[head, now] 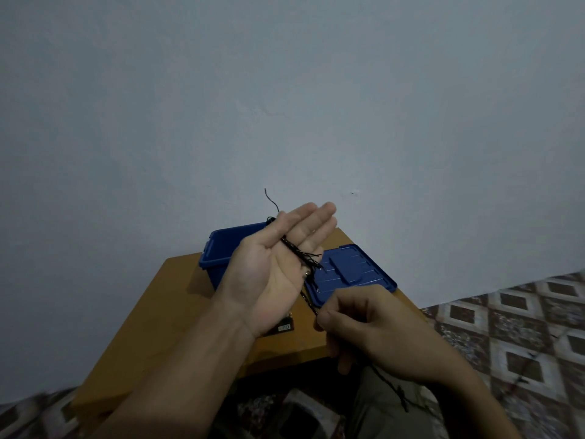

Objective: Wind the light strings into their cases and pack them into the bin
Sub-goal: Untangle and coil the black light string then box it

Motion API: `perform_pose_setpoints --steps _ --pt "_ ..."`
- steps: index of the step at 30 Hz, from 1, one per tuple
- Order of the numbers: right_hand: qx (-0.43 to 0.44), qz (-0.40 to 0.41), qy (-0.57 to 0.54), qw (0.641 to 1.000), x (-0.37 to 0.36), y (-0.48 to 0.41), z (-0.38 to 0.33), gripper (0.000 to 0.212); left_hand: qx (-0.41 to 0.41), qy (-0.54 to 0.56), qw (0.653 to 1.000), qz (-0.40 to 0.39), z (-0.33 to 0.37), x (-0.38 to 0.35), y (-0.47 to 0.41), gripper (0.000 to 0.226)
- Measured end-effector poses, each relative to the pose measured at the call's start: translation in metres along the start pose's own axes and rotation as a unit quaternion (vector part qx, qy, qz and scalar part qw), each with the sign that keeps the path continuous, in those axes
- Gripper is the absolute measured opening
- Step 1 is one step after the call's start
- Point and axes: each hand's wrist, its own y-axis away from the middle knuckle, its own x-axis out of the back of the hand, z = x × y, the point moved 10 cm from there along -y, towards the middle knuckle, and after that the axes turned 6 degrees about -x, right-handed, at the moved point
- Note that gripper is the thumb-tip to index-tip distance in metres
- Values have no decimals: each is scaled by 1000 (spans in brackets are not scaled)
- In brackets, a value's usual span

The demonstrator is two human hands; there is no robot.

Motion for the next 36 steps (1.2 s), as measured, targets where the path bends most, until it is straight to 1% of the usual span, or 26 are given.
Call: perform_pose_setpoints --steps 5,7,10,14,17,18,21,22,23,25,28,30,33,36 --pt "28 30 1 999 7 2 -7 33 -15 -20 1000 5 -2 4 -2 42" --pt "40 38 -19 998 11 4 -9 36 -18 -28 999 4 -2 5 -3 42" --pt "47 49 -76 995 17 6 -8 40 -7 -39 999 3 -1 7 -3 43" --pt "68 101 -87 989 30 9 -10 43 22 -60 998 -3 -4 10 -1 44" --pt "83 82 -130 985 30 12 -15 45 37 -112 993 -7 -9 10 1 42" --pt "90 68 -155 982 29 14 -17 41 37 -142 989 -4 -11 12 1 42" --pt "115 31 -223 968 29 18 -24 10 39 -231 972 11 -15 17 2 40" --pt "120 21 -239 963 29 19 -25 4 46 -248 968 11 -17 17 3 39" --pt "124 18 -244 962 29 18 -26 3 54 -265 963 7 -19 15 5 38" --pt "137 44 -219 965 32 19 -28 9 77 -296 952 -9 -23 11 10 36" --pt "174 108 -187 961 41 21 -36 8 126 -321 938 -31 -32 8 17 36" --pt "181 149 -166 958 46 21 -34 11 160 -336 928 -37 -39 12 20 37" --pt "172 190 -165 952 53 21 -28 6 215 -291 930 -69 -50 12 25 48" --pt "170 209 -152 951 56 21 -28 6 235 -262 930 -103 -56 8 28 57"
